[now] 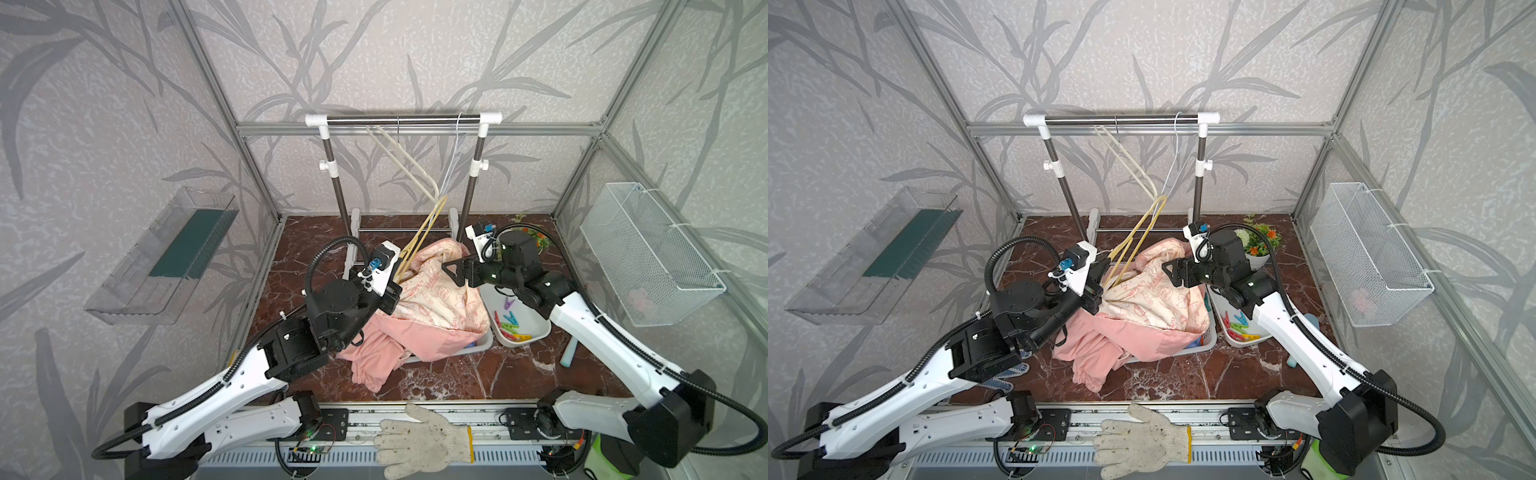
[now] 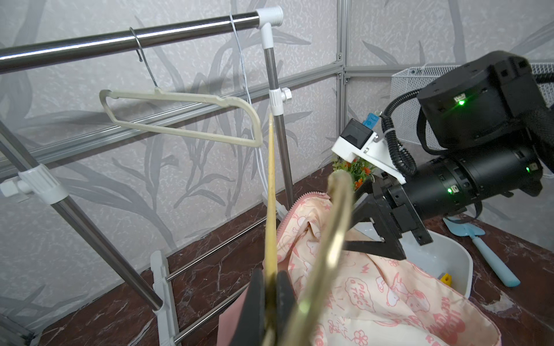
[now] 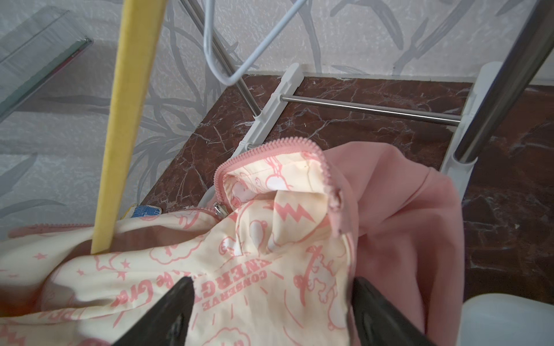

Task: Remove the clothespins securing jackets to the hanger
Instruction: Remove the jacket from the hanger.

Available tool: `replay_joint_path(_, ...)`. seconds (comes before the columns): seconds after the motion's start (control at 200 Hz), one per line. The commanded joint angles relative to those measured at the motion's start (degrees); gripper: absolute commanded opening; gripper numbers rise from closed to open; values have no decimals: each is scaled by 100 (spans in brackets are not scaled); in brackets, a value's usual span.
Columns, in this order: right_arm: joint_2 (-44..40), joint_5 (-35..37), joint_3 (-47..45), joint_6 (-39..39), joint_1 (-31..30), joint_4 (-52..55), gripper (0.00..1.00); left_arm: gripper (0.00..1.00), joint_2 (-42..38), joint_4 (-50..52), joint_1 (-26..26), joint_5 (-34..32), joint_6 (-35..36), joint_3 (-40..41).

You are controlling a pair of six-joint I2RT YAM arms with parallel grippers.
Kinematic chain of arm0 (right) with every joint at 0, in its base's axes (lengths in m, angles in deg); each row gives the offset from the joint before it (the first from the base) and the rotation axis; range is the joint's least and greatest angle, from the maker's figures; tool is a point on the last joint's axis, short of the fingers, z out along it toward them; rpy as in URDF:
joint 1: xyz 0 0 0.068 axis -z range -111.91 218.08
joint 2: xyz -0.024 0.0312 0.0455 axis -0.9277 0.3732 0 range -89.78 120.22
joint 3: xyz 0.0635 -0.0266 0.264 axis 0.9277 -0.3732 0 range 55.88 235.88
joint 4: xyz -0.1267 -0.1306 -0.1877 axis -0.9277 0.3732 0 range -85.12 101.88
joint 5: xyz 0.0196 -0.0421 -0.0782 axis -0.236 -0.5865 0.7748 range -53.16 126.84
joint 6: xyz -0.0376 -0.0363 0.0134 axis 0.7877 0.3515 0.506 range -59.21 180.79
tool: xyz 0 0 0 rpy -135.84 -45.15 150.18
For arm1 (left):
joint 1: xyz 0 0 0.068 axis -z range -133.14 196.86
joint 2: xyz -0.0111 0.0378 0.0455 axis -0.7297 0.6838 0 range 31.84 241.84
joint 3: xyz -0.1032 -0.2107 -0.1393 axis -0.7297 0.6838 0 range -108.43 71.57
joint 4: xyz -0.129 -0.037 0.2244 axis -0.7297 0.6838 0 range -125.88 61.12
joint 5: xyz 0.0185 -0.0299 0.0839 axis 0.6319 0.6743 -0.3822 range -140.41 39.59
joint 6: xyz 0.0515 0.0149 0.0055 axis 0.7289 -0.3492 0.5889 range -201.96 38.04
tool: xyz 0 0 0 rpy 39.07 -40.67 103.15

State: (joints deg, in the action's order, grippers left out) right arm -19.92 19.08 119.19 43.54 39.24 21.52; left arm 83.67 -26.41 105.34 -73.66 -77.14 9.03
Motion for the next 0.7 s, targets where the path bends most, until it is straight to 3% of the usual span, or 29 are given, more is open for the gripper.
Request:
replay_joint_path(0.0, -320, 344, 14, 174, -205, 25, 85, 0, -86, -702, -44, 189, -174, -243)
replay_joint_path(0.105, -500, 685, 9, 286, -471, 111, 86, 0, -38, -577, -46, 699, -349, -408)
replay_joint_path(0.315, -818, 905, -80, 324, -683, 58, 88, 0, -125, -741, -40, 936, -482, -525)
replay_joint_path(0.695, -849, 1161, 274, 514, -1207, 51, 90, 0, 45, -1143, -55, -7, -3, -1237)
